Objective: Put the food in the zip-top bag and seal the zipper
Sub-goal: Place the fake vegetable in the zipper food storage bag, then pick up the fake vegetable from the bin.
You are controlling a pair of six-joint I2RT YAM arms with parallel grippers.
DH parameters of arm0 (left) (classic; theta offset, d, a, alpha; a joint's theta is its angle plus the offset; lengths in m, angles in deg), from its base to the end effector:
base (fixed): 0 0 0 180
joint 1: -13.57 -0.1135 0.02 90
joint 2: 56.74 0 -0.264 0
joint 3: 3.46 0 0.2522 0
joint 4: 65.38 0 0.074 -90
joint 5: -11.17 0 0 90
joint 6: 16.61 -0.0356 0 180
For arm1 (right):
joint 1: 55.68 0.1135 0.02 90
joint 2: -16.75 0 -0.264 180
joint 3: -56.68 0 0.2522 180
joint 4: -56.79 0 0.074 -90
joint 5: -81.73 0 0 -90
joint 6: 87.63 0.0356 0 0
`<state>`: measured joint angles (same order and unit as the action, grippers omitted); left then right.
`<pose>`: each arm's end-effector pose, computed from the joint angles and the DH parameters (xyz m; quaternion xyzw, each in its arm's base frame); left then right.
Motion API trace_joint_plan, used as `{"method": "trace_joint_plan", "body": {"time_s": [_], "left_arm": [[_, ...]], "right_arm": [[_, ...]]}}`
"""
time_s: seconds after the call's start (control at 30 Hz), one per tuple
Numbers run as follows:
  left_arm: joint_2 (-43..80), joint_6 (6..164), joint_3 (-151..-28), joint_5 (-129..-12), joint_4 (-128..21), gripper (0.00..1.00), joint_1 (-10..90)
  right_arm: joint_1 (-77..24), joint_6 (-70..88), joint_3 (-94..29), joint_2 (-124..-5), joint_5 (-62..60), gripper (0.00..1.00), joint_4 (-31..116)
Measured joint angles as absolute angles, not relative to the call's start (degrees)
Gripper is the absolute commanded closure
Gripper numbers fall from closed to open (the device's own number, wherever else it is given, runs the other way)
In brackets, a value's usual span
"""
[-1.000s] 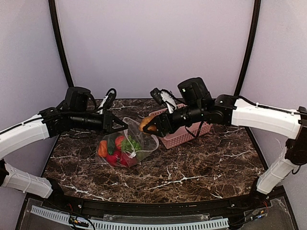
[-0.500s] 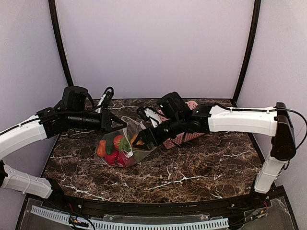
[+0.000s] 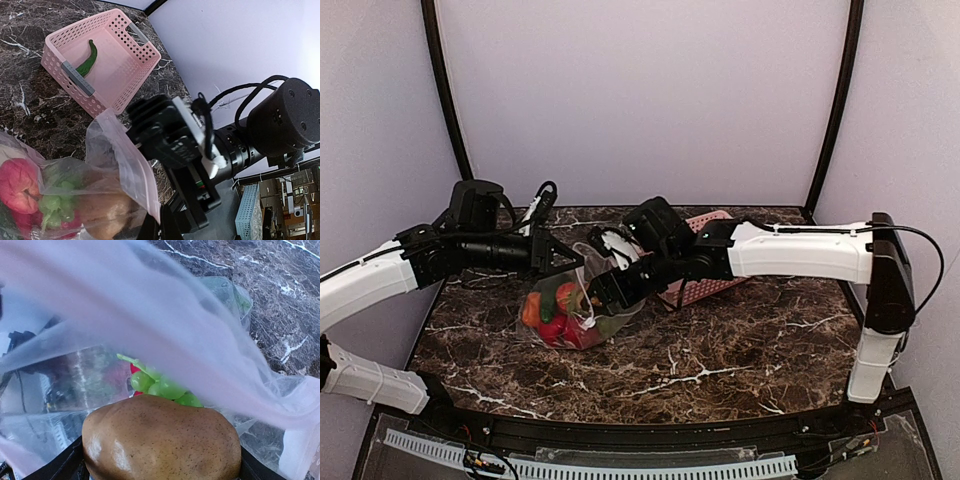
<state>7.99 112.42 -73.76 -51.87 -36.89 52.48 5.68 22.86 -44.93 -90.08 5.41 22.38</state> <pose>0.1888 -0.1732 0.3355 0.1279 0.8107 -0.4890 0.2955 0.1993 0.3825 0.2740 -0.3612 0.8243 0.3582 0.2486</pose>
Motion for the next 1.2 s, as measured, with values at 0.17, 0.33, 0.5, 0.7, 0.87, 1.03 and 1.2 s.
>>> {"method": "trace_joint_plan", "body": {"time_s": [0.17,0.33,0.5,0.7,0.87,1.03,1.2], "left_arm": [[7.99,112.44,-73.76,-52.13,-36.20,0.99,52.48],[7.88,112.42,-73.76,-53.03,-35.17,0.99,52.48],[7.77,112.42,-73.76,-53.27,-35.10,0.99,52.48],[7.75,112.42,-73.76,-53.64,-35.08,0.99,52.55],[7.16,112.62,-73.60,-54.51,-35.19,0.99,52.66],[6.22,112.94,-73.01,-54.91,-35.23,0.99,52.70],[5.79,113.07,-72.66,-55.45,-35.28,0.99,52.70]], "right_arm": [[5.88,24.78,-46.40,-93.51,0.01,0.19,21.31],[5.64,26.44,-46.37,-93.82,-3.88,0.09,20.22],[5.55,26.23,-46.37,-93.82,-4.47,0.02,20.22],[5.48,25.18,-46.37,-93.53,-4.69,0.01,20.17],[5.48,24.50,-46.27,-91.43,-5.06,0.01,19.19],[5.44,24.26,-45.74,-87.72,-5.02,0.01,19.04],[5.44,24.13,-45.52,-84.53,-5.04,0.01,19.08]]}}
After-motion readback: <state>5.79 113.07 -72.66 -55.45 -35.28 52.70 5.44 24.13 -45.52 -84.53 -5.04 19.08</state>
